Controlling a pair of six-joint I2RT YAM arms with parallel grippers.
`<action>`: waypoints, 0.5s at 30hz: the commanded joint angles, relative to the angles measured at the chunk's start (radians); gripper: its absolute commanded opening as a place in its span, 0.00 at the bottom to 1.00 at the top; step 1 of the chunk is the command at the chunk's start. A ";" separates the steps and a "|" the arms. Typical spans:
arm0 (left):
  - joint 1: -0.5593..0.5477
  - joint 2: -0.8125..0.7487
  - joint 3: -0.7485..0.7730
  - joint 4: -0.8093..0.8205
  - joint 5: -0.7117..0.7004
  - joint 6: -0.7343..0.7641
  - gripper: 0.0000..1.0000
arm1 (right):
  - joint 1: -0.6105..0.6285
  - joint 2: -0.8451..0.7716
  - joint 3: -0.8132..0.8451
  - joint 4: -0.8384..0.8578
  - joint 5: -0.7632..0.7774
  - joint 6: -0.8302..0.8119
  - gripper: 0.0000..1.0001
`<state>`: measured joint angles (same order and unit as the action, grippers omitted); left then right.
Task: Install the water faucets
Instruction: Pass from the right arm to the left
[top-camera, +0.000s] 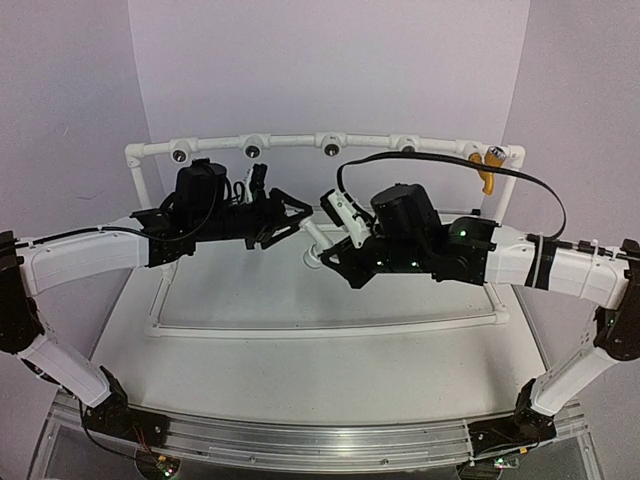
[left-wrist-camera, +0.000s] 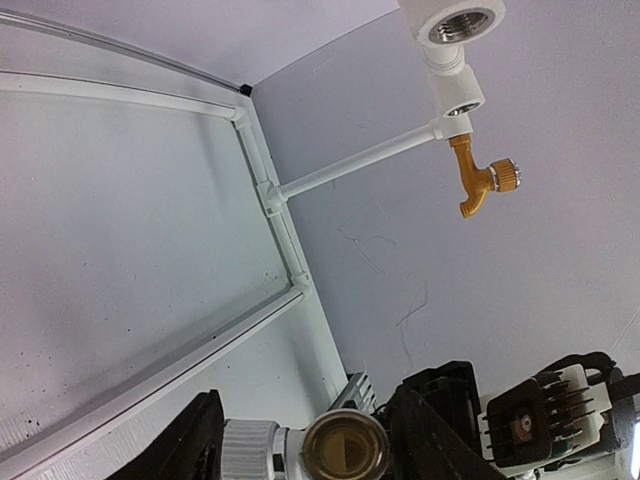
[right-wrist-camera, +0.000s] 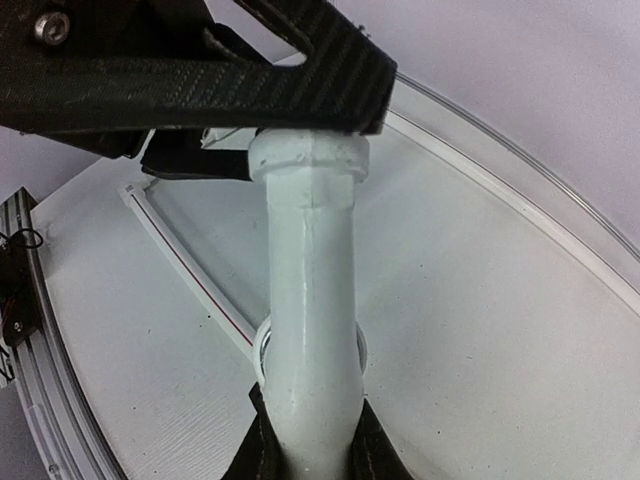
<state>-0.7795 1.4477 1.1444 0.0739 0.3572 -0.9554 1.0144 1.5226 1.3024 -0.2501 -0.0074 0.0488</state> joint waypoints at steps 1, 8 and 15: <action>-0.006 0.016 0.052 -0.021 0.036 -0.004 0.55 | -0.003 0.027 0.082 0.014 0.007 -0.040 0.00; -0.006 0.014 0.053 -0.021 0.042 -0.036 0.21 | -0.004 0.072 0.124 0.018 0.073 -0.017 0.11; 0.009 -0.012 0.063 -0.017 0.048 -0.083 0.00 | -0.007 -0.015 -0.044 0.310 0.046 0.098 0.98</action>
<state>-0.7794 1.4673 1.1562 0.0400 0.3904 -1.0035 1.0113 1.5868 1.3480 -0.1945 0.0392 0.0691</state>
